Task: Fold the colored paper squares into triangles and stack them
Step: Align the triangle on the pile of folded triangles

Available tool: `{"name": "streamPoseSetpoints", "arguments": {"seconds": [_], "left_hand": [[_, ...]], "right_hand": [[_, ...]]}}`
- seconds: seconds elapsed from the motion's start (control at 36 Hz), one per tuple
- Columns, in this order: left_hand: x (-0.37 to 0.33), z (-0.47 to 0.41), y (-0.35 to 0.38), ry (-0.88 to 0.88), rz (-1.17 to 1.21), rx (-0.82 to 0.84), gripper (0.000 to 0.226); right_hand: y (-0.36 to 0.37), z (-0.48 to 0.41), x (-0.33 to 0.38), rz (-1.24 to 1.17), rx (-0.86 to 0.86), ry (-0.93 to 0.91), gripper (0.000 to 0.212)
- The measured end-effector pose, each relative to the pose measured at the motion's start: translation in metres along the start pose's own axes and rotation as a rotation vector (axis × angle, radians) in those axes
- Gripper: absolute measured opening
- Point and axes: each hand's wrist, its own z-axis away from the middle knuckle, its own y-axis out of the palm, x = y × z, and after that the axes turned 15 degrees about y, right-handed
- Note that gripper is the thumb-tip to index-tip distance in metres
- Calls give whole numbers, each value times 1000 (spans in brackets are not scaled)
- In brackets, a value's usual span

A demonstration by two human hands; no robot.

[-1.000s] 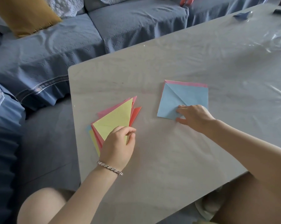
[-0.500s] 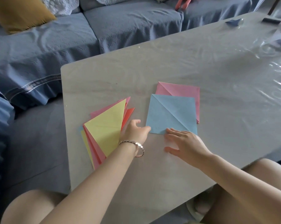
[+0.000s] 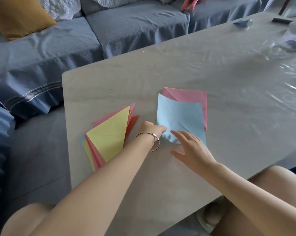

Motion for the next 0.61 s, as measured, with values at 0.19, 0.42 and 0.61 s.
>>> {"name": "streamPoseSetpoints", "arguments": {"seconds": [0.19,0.42,0.61], "left_hand": [[8,26,-18,82,89,110,27],[27,32,-64,-42,520,-69,10],[47,31,-63,-24,378,-124,15]], "right_hand": [[7,-6,8,-152,-298,-142,43],[-5,14,9,-442,-199,-375,26],[-5,36,10,-422,-80,-529,22]]}}
